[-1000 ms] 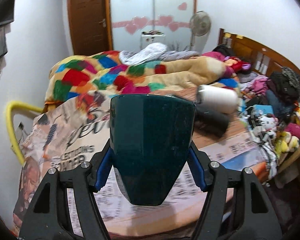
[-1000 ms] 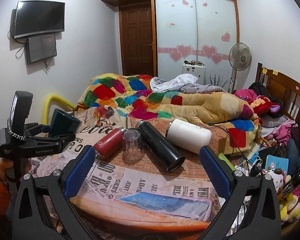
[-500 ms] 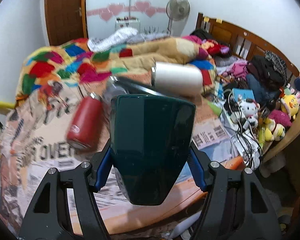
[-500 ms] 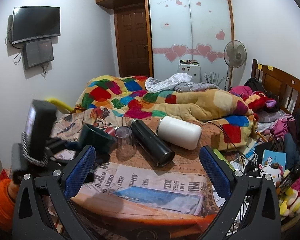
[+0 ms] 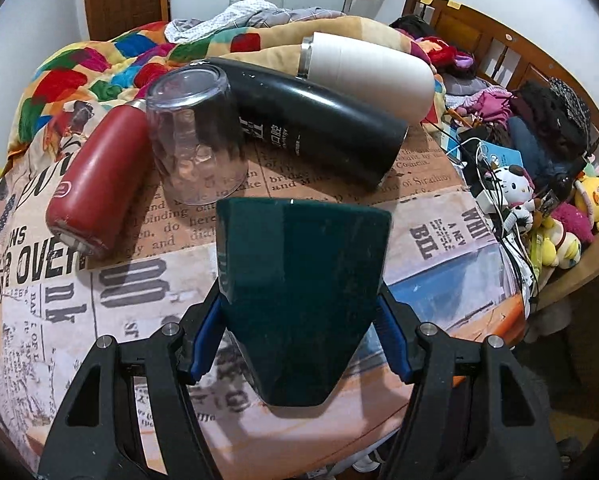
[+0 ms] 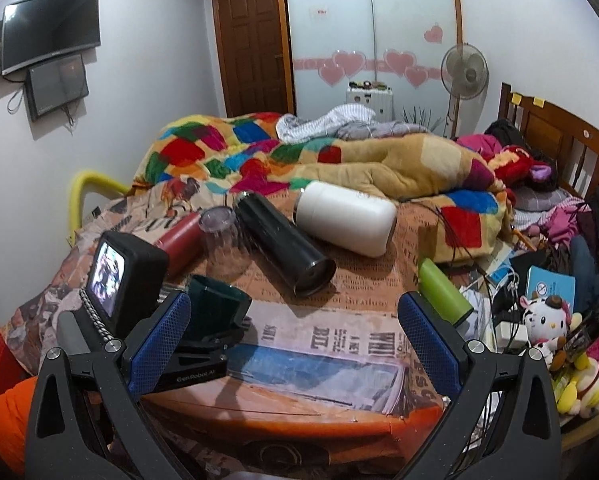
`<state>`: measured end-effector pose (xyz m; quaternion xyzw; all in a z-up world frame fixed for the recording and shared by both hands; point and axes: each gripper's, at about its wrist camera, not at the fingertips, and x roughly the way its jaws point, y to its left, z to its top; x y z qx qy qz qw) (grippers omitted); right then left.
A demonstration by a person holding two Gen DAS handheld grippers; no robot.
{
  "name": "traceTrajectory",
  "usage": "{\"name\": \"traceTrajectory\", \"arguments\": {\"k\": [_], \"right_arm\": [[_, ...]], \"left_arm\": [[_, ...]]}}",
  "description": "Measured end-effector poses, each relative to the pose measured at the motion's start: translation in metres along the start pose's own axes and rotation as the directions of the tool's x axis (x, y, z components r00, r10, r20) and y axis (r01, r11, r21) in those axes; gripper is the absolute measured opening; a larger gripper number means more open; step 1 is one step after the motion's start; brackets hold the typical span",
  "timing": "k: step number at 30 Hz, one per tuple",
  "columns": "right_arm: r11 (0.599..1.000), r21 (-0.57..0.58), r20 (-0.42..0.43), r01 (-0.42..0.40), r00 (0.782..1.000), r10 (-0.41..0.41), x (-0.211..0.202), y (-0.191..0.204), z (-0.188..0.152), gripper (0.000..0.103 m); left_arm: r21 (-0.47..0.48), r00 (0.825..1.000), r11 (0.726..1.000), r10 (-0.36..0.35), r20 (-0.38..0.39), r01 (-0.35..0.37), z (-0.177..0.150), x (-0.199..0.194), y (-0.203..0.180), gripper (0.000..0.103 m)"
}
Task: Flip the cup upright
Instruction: 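Lift the green mug with the left tool and carry it toward the right tool, then lower the mug onto the newspaper and open the left tool while the right tool approaches it, then close the right tool on the green mug's body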
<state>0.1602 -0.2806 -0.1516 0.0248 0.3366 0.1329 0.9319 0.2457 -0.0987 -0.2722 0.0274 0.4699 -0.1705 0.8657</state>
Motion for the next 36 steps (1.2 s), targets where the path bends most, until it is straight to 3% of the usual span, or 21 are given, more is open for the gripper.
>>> {"name": "traceTrajectory", "arguments": {"k": [10, 13, 18, 22, 29, 36], "right_arm": [[1.000, 0.009, -0.070, 0.006, 0.998, -0.006, 0.019, 0.001, -0.005, 0.103], [1.000, 0.014, -0.087, 0.004, 0.996, -0.003, 0.023, 0.001, -0.005, 0.103], [0.999, 0.036, -0.112, -0.018, 0.993, 0.022, 0.033, 0.007, -0.002, 0.103], [0.997, 0.061, -0.154, -0.050, 0.986, 0.059, 0.050, 0.015, -0.001, 0.103], [0.985, 0.123, -0.264, -0.119, 0.953, 0.148, 0.091, 0.032, -0.004, 0.100], [0.975, 0.183, -0.382, -0.127, 0.905, 0.189, 0.134, 0.044, -0.011, 0.093]], "left_arm": [[-0.002, 1.000, 1.000, -0.014, -0.023, 0.014, -0.002, 0.005, -0.002, 0.068], [-0.002, 1.000, 1.000, -0.015, -0.012, 0.015, -0.006, -0.008, 0.000, 0.075], [-0.019, 0.998, 1.000, -0.002, 0.064, 0.003, -0.018, -0.050, 0.011, 0.084], [-0.066, 0.989, 0.996, 0.066, 0.133, -0.058, -0.029, -0.084, 0.033, 0.086], [-0.141, 0.955, 0.971, 0.219, 0.199, -0.194, -0.047, -0.114, 0.074, 0.087], [-0.176, 0.947, 0.961, 0.249, 0.204, -0.214, -0.068, -0.117, 0.090, 0.087]]}}
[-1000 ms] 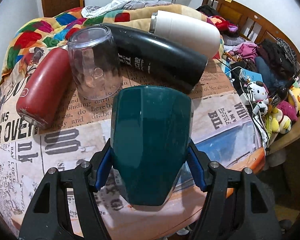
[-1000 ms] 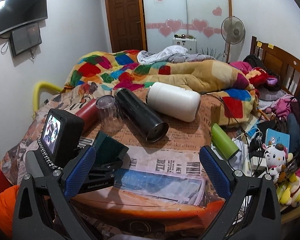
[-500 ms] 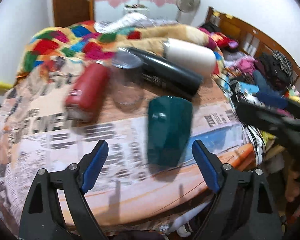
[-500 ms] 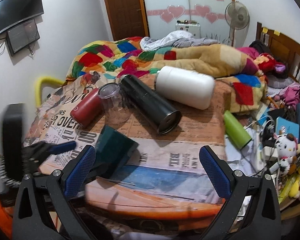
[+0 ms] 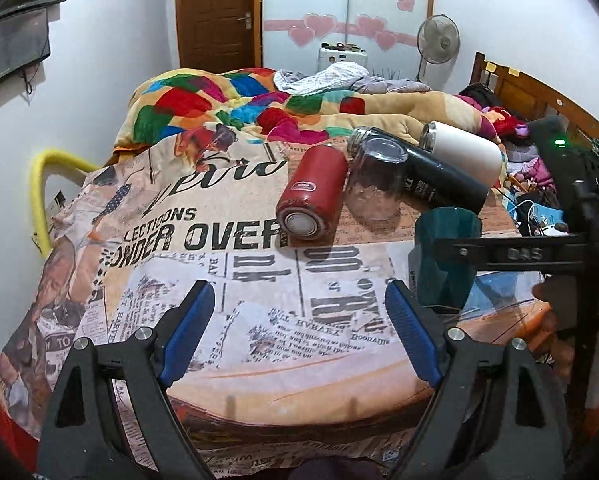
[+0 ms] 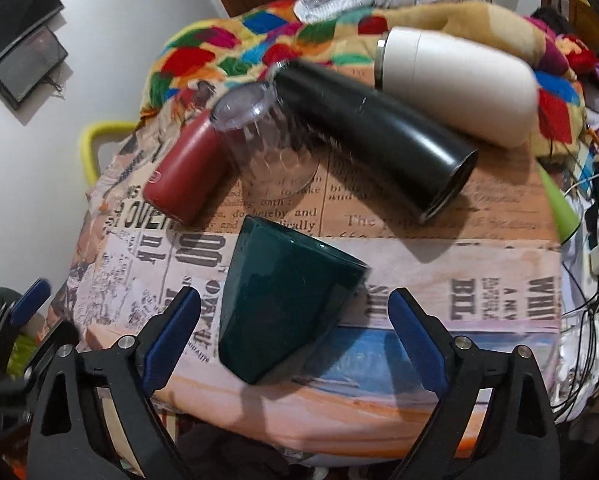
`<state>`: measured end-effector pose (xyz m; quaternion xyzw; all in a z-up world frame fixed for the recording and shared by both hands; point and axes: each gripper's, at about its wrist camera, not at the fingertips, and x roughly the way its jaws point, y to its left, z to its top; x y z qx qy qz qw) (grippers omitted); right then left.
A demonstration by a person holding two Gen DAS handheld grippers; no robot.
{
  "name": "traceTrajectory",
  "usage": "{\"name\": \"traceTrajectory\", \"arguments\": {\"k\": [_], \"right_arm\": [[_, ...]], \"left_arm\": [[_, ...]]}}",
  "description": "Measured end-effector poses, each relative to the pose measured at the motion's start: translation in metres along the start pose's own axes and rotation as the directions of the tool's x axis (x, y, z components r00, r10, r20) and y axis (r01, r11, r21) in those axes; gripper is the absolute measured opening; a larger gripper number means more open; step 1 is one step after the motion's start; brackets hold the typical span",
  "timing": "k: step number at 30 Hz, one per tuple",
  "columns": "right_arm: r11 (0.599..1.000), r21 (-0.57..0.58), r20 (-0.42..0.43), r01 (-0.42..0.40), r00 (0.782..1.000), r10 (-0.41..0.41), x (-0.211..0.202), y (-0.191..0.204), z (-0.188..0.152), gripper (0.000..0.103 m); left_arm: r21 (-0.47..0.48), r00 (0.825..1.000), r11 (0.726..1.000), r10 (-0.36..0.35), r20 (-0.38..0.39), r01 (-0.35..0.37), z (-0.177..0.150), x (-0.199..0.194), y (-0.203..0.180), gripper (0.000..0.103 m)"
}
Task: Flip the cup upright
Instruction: 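Close the right tool on the green mug's body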
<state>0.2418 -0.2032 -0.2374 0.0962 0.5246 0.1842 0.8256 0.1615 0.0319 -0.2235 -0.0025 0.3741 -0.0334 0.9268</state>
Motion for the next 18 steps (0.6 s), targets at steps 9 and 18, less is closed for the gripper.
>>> {"name": "traceTrajectory", "arguments": {"k": [9, 18], "right_arm": [[1.000, -0.001, -0.066, 0.029, 0.997, -0.029, 0.024, 0.003, 0.011, 0.076], [0.999, -0.048, -0.055, 0.000, 0.998, -0.003, 0.013, 0.006, 0.008, 0.074]], "left_arm": [[-0.007, 1.000, 1.000, -0.007, -0.018, 0.007, -0.007, 0.007, 0.004, 0.087], [-0.011, 0.999, 1.000, -0.011, -0.035, 0.011, -0.007, 0.011, 0.002, 0.087]]}}
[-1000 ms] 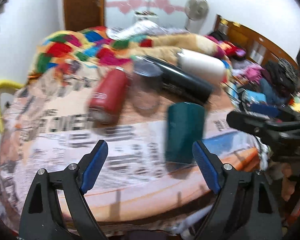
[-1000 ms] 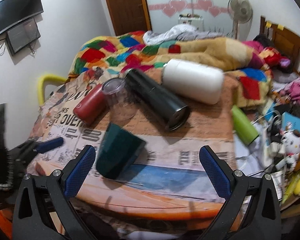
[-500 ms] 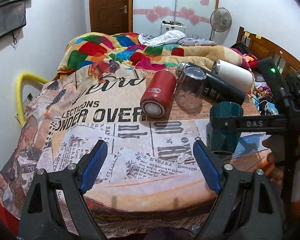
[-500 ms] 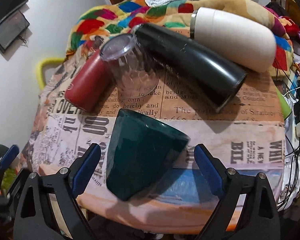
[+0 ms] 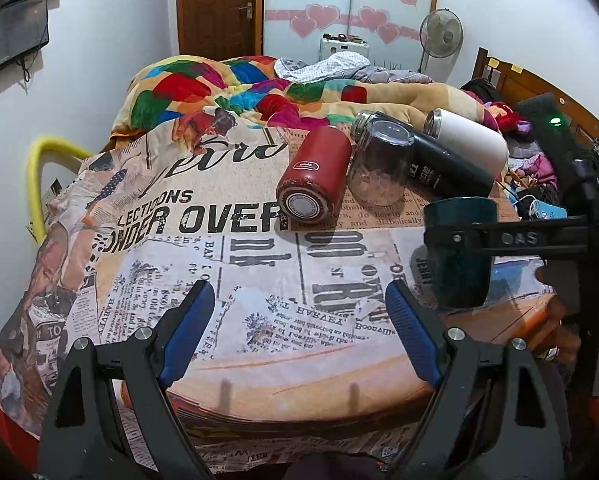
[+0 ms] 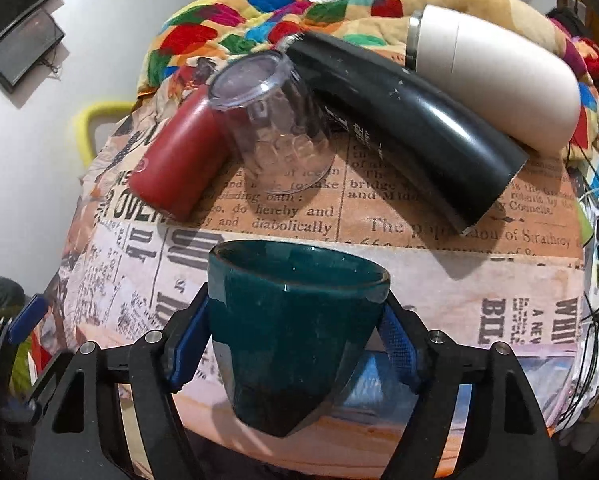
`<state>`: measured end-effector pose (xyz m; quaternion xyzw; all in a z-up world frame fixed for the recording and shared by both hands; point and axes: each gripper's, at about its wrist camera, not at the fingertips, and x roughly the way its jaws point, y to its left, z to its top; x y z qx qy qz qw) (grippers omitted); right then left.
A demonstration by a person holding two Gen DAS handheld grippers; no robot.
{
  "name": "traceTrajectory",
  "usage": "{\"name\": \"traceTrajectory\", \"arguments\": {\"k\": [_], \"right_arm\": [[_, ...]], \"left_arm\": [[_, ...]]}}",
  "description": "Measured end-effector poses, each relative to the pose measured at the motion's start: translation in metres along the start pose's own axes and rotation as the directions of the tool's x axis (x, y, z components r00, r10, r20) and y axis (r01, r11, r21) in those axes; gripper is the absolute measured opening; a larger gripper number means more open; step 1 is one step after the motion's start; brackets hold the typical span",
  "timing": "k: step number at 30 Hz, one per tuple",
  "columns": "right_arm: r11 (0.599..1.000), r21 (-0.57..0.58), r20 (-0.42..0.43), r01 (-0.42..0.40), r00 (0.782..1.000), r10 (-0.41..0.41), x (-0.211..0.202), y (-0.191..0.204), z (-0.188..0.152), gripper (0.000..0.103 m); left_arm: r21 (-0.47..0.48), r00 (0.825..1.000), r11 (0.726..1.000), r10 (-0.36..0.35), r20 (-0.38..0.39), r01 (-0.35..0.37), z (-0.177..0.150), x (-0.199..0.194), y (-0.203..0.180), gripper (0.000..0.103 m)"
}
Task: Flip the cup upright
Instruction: 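Close the right tool on the green mug's body, then rotate the held mug with the right tool so its opening faces up, then set the upright mug on the newspaper and open the right tool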
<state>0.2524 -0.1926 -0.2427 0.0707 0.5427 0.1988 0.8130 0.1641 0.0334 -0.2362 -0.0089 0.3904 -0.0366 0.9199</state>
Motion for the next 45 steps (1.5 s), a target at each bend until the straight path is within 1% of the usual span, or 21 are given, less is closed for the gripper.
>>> {"name": "traceTrajectory", "arguments": {"k": [5, 10, 12, 17, 23, 29, 32, 34, 36, 38, 41, 45], "right_arm": [[0.997, -0.082, 0.055, 0.014, 0.998, -0.009, -0.020, 0.012, -0.003, 0.073], [0.988, -0.144, 0.121, 0.056, 0.992, -0.038, -0.029, 0.024, 0.006, 0.073], [0.984, -0.163, 0.134, 0.068, 0.990, -0.047, -0.029, 0.028, 0.010, 0.073], [0.975, -0.199, 0.124, 0.097, 0.990, -0.073, -0.019, 0.034, 0.010, 0.073], [0.970, -0.222, 0.103, 0.100, 0.992, -0.079, -0.008, 0.036, 0.001, 0.073], [0.957, -0.260, 0.112, 0.130, 0.988, -0.104, -0.006, 0.043, -0.005, 0.073], [0.958, -0.263, 0.103, 0.115, 0.990, -0.091, -0.007, 0.043, -0.005, 0.074], [0.960, -0.266, 0.081, 0.091, 0.994, -0.072, -0.007, 0.044, -0.006, 0.074], [0.959, -0.271, 0.073, 0.088, 0.995, -0.071, -0.009, 0.046, -0.009, 0.074], [0.956, -0.277, 0.083, 0.095, 0.994, -0.075, -0.016, 0.046, -0.013, 0.074], [0.960, -0.269, 0.105, 0.083, 0.993, -0.057, -0.033, 0.044, -0.017, 0.074], [0.967, -0.246, 0.169, 0.072, 0.985, -0.030, -0.070, 0.038, -0.022, 0.074]], "left_arm": [[0.001, 1.000, 1.000, -0.001, 0.002, 0.001, 0.002, 0.000, -0.002, 0.087], [0.006, 1.000, 1.000, -0.003, 0.005, 0.003, 0.007, 0.000, -0.004, 0.087], [0.002, 1.000, 1.000, -0.007, 0.005, 0.007, 0.008, 0.000, -0.004, 0.087], [0.001, 1.000, 1.000, -0.008, 0.001, 0.008, 0.008, 0.001, -0.003, 0.087], [-0.008, 1.000, 1.000, -0.012, -0.010, 0.012, 0.007, 0.006, 0.001, 0.087], [-0.021, 1.000, 1.000, -0.016, -0.020, 0.016, 0.007, 0.007, 0.003, 0.087], [-0.028, 1.000, 0.999, -0.022, -0.019, 0.022, 0.008, 0.004, 0.004, 0.087], [-0.028, 1.000, 0.999, -0.023, -0.015, 0.023, 0.010, 0.001, 0.003, 0.087], [-0.027, 1.000, 0.999, -0.024, -0.005, 0.024, 0.012, -0.005, 0.001, 0.087], [-0.027, 1.000, 0.999, -0.028, 0.009, 0.028, 0.016, -0.013, -0.001, 0.087], [-0.029, 0.999, 0.999, -0.038, 0.036, 0.039, 0.022, -0.028, -0.005, 0.087], [-0.038, 0.993, 0.998, -0.049, 0.107, 0.053, 0.035, -0.061, -0.011, 0.087]]}}
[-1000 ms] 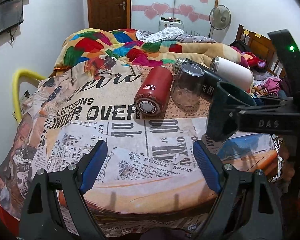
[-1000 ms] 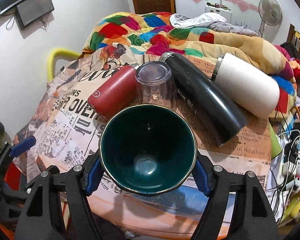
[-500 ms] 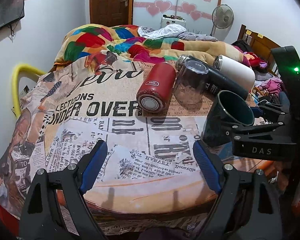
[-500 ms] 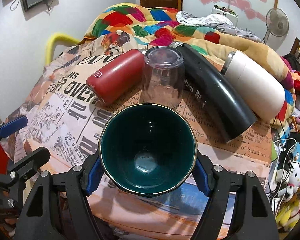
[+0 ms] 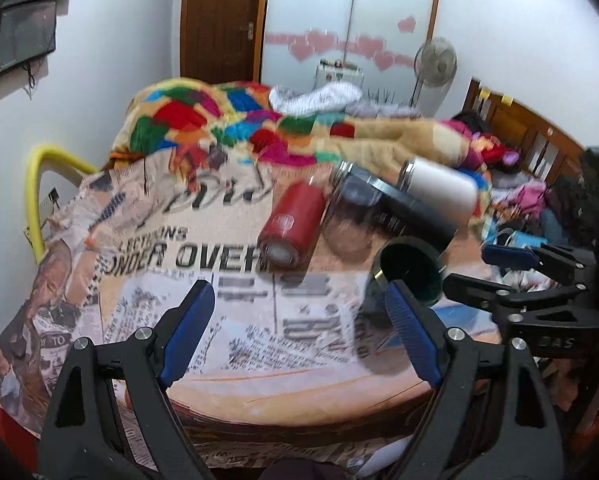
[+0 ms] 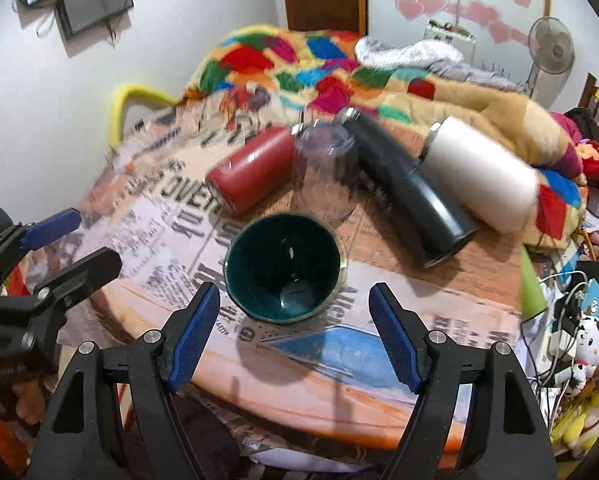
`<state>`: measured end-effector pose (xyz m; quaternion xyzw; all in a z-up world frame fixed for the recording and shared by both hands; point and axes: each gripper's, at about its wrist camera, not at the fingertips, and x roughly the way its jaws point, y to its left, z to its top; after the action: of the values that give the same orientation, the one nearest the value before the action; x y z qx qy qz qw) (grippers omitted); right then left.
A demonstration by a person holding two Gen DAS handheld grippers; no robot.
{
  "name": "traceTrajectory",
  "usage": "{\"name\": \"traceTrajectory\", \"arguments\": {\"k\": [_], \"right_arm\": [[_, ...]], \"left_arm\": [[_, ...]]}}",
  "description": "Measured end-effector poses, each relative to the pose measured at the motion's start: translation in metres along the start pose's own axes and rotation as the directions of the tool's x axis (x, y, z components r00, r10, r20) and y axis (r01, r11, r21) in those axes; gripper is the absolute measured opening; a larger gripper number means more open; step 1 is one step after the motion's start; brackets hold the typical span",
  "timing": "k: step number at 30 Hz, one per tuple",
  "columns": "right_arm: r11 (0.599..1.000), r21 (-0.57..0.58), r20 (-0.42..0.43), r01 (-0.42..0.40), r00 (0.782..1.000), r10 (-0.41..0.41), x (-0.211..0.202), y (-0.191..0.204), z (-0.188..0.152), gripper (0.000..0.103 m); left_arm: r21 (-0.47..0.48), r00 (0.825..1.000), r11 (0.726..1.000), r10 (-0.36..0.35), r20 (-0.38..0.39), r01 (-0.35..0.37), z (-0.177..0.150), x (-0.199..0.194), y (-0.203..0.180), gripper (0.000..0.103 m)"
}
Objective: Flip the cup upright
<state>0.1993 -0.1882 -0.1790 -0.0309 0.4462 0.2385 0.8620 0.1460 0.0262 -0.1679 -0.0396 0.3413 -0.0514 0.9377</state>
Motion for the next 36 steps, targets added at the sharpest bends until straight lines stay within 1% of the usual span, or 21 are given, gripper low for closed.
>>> {"name": "traceTrajectory", "arguments": {"k": [2, 4, 5, 7, 8, 9, 10, 11, 13, 14, 15, 16, 19, 22, 23, 25, 29, 31, 33, 36], "right_arm": [[1.000, 0.014, 0.058, 0.001, 0.998, -0.002, -0.025, -0.003, 0.001, 0.074], [1.000, 0.030, 0.142, 0.000, 0.990, -0.004, -0.060, -0.005, 0.002, 0.074], [0.999, 0.036, 0.176, 0.001, 0.984, -0.008, -0.074, -0.006, 0.002, 0.074], [0.999, 0.046, 0.270, 0.002, 0.963, -0.015, -0.112, -0.008, 0.002, 0.074], [0.999, 0.050, 0.319, 0.000, 0.948, -0.016, -0.132, -0.008, 0.000, 0.074], [0.999, 0.052, 0.351, -0.001, 0.936, -0.017, -0.144, -0.009, 0.001, 0.074], [0.999, 0.053, 0.394, -0.003, 0.919, -0.018, -0.160, -0.008, 0.001, 0.074], [0.999, 0.052, 0.444, -0.005, 0.896, -0.018, -0.180, -0.006, -0.002, 0.074], [0.999, 0.046, 0.509, -0.006, 0.861, -0.018, -0.204, -0.002, -0.006, 0.074], [0.999, 0.040, 0.548, -0.002, 0.836, -0.020, -0.219, 0.003, -0.010, 0.074], [0.999, 0.034, 0.575, 0.003, 0.818, -0.022, -0.229, 0.007, -0.012, 0.075], [1.000, 0.029, 0.603, 0.012, 0.798, -0.027, -0.239, 0.012, -0.015, 0.076], [0.999, 0.025, 0.665, 0.041, 0.745, -0.047, -0.257, 0.026, -0.023, 0.079], [0.998, 0.025, 0.696, 0.058, 0.716, -0.059, -0.264, 0.035, -0.030, 0.081], [0.997, 0.027, 0.702, 0.066, 0.709, -0.066, -0.264, 0.038, -0.032, 0.084], [0.996, 0.035, 0.708, 0.077, 0.702, -0.079, -0.263, 0.038, -0.035, 0.088], [0.996, 0.045, 0.706, 0.076, 0.703, -0.086, -0.259, 0.034, -0.038, 0.100], [0.994, 0.052, 0.705, 0.093, 0.702, -0.103, -0.259, 0.036, -0.041, 0.103], [0.993, 0.057, 0.702, 0.104, 0.703, -0.114, -0.261, 0.034, -0.044, 0.103], [0.994, 0.056, 0.695, 0.097, 0.711, -0.108, -0.260, 0.032, -0.047, 0.103]], "left_arm": [[-0.005, 0.999, 1.000, -0.012, 0.050, 0.012, 0.011, -0.023, -0.006, 0.087], [-0.004, 0.994, 1.000, -0.017, 0.106, 0.018, 0.021, -0.048, -0.014, 0.087], [-0.002, 0.990, 1.000, -0.023, 0.137, 0.023, 0.026, -0.062, -0.018, 0.087], [0.005, 0.980, 0.999, -0.041, 0.197, 0.041, 0.035, -0.088, -0.027, 0.087], [0.009, 0.971, 0.999, -0.050, 0.232, 0.049, 0.039, -0.103, -0.032, 0.087], [0.013, 0.965, 0.998, -0.055, 0.257, 0.053, 0.041, -0.114, -0.035, 0.087], [0.021, 0.952, 0.998, -0.060, 0.299, 0.056, 0.044, -0.131, -0.041, 0.087], [0.030, 0.940, 0.998, -0.064, 0.334, 0.057, 0.045, -0.145, -0.046, 0.088], [0.049, 0.916, 0.998, -0.065, 0.395, 0.049, 0.045, -0.170, -0.057, 0.088], [0.057, 0.903, 0.998, -0.059, 0.426, 0.038, 0.045, -0.182, -0.062, 0.088], [0.062, 0.893, 0.998, -0.053, 0.448, 0.028, 0.044, -0.191, -0.066, 0.088], [0.068, 0.877, 0.998, -0.046, 0.478, 0.015, 0.041, -0.202, -0.071, 0.089], [0.071, 0.841, 0.997, -0.031, 0.540, -0.009, 0.033, -0.226, -0.081, 0.097], [0.066, 0.817, 0.997, -0.008, 0.576, -0.037, 0.025, -0.239, -0.086, 0.099], [0.059, 0.812, 0.997, 0.002, 0.583, -0.045, 0.023, -0.242, -0.087, 0.101], [0.041, 0.806, 0.998, 0.022, 0.591, -0.057, 0.020, -0.245, -0.086, 0.103], [0.009, 0.809, 0.998, 0.048, 0.585, -0.065, 0.014, -0.245, -0.081, 0.103], [-0.001, 0.812, 0.998, 0.055, 0.581, -0.067, 0.013, -0.244, -0.079, 0.103], [-0.007, 0.813, 0.997, 0.066, 0.578, -0.076, 0.010, -0.244, -0.081, 0.103], [-0.007, 0.815, 0.996, 0.075, 0.574, -0.087, 0.010, -0.242, -0.082, 0.103]]}}
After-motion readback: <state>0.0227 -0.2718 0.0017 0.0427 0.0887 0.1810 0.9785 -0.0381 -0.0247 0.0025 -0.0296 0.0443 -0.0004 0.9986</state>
